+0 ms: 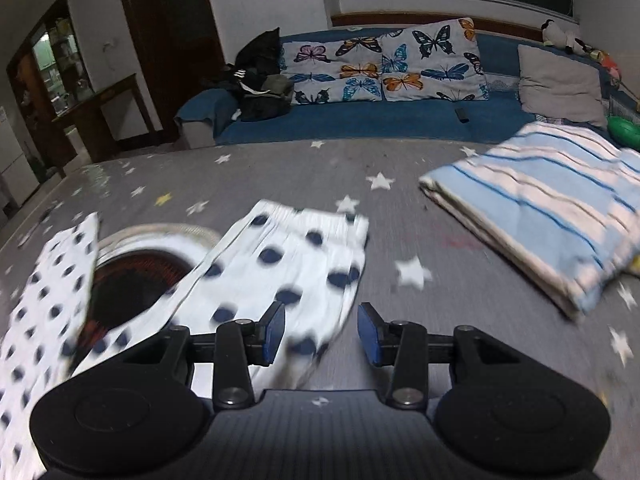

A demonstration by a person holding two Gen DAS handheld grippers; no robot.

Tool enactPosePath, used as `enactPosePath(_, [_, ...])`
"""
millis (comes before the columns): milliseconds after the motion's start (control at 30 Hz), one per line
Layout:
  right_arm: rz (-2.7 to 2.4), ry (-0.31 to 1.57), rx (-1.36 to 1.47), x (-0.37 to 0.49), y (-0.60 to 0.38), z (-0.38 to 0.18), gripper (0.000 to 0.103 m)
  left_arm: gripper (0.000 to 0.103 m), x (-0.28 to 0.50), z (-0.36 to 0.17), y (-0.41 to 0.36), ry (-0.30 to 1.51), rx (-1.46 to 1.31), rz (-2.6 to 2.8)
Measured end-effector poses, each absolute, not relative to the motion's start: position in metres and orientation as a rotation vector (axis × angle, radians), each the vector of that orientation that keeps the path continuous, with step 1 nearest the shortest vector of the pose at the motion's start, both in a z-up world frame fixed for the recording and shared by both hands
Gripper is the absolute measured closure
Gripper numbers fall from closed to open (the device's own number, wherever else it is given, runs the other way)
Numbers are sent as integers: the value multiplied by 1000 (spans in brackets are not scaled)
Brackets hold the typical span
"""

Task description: Fold clothes

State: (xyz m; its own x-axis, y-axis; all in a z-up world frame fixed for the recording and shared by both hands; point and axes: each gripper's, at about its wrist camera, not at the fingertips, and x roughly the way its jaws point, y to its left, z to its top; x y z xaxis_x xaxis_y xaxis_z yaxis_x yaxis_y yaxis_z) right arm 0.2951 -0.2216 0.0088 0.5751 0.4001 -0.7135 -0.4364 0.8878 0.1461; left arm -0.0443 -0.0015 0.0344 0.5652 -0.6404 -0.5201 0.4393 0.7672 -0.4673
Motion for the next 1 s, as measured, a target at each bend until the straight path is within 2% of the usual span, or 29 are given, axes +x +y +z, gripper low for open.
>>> enactPosePath(300, [448, 845, -44, 348, -201, -14, 63, 92, -43, 32, 15, 736, -356, -639])
enactPosePath(333, [448, 839, -53, 350, -199, -15, 66, 92, -44, 32, 16, 736, -357, -637])
enactPosePath(400, [435, 838, -58, 352, -197, -15, 80, 92, -45, 32, 17, 735, -362, -632])
enactPosePath(433, [428, 837, -60, 353, -196, -15, 93, 92, -46, 32, 18, 734, -366, -629])
enactPosePath(500, [418, 836, -53, 353, -197, -10, 97, 92, -49, 32, 20, 731, -370, -624])
enactPosePath(733, [422, 789, -28, 341, -184, 37, 98, 93, -78, 36, 42, 694, -417, -583])
enactPosePath(1000, [460, 708, -70, 321, -106, 105, 99, 94, -124, 42, 80, 617, -495, -509])
